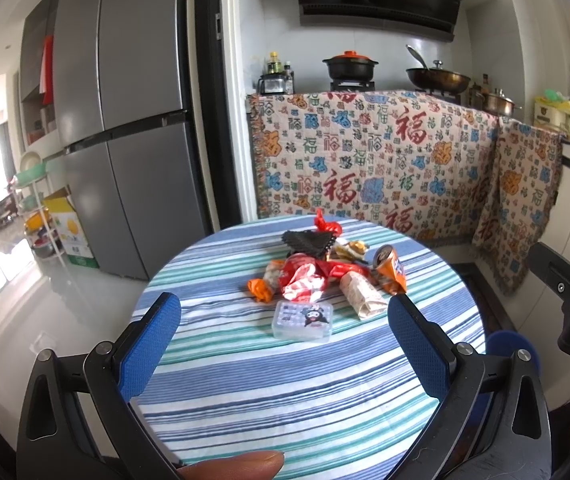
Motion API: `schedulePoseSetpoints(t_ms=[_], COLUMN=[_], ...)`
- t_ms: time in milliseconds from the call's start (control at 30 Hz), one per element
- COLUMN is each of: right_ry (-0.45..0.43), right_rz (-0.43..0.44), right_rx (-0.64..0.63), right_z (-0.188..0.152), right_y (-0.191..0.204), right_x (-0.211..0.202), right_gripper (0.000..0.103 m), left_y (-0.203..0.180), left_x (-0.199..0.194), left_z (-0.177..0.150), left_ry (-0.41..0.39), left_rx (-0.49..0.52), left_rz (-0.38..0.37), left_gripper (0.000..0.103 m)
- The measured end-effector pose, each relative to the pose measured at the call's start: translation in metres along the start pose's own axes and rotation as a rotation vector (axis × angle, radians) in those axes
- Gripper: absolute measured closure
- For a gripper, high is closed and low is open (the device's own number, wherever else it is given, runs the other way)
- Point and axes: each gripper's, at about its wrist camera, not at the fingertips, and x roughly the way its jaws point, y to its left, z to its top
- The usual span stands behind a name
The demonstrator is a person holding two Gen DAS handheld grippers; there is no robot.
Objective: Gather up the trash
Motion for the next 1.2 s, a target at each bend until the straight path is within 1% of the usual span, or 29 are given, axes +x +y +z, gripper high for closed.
schedulePoseSetpoints(t_ms=[333, 433, 533, 600, 700, 800, 867, 933, 1000, 1067, 1133, 1200], right_ry=[0.003, 0.010, 0.020, 0.023, 0.041, 0.062, 0.074, 0.108, 0.164, 0.218, 0.280, 0.343], right_rz=[0.000, -0.005, -0.006, -0.003, 0.009, 0.030, 0.036, 0.037, 0.043, 0.027, 0.015, 0.009], right_rx=[-0.001, -0.002, 0.000, 0.000, 0.005, 0.014, 0.013, 0.007, 0.007, 0.002, -0.008, -0.022], right_z=[-0.001, -0.003, -0.007, -0.010, -0.017, -0.025, -0.034, -0.045, -0.061, -0.075, -0.091, -0.107], right_y=[0.001, 0.001, 0.001, 0.003, 0.003, 0.001, 0.001, 0.000, -0.003, -0.005, -0.006, -0.004], right_x=[0.001, 0.004, 0.010, 0.016, 0.028, 0.045, 0.059, 0.078, 0.102, 0.121, 0.141, 0.162], right_gripper=[0.000, 0.000, 0.000, 0.000, 0.000, 0.000, 0.000, 0.000, 0.000, 0.000, 0.000, 0.000], left_y=[0.001, 0.011, 0.021, 0.026, 0.028, 0.031, 0.032, 0.031, 0.029, 0.026, 0.024, 0.022], left_x=[0.005, 0.013, 0.030, 0.043, 0.063, 0.088, 0.105, 0.123, 0.142, 0.160, 0.173, 0.184], left_z=[-0.004, -0.006, -0.016, -0.025, -0.037, -0.052, -0.062, -0.071, -0.078, -0.084, -0.087, -0.087], left_ry=[0.012, 0.023, 0.046, 0.061, 0.088, 0.135, 0.170, 0.208, 0.255, 0.301, 0.333, 0.351], left_rx=[-0.005, -0.033, -0.076, -0.079, -0.057, -0.047, -0.048, -0.040, -0.037, -0.041, -0.059, -0.080], left_rz=[-0.003, -0.026, -0.075, -0.089, -0.086, -0.071, -0.080, -0.094, -0.109, -0.126, -0.133, -0.124], left_gripper=[0.000, 0.000, 0.000, 0.000, 0.000, 0.000, 0.000, 0.000, 0.000, 0.000, 0.000, 0.000])
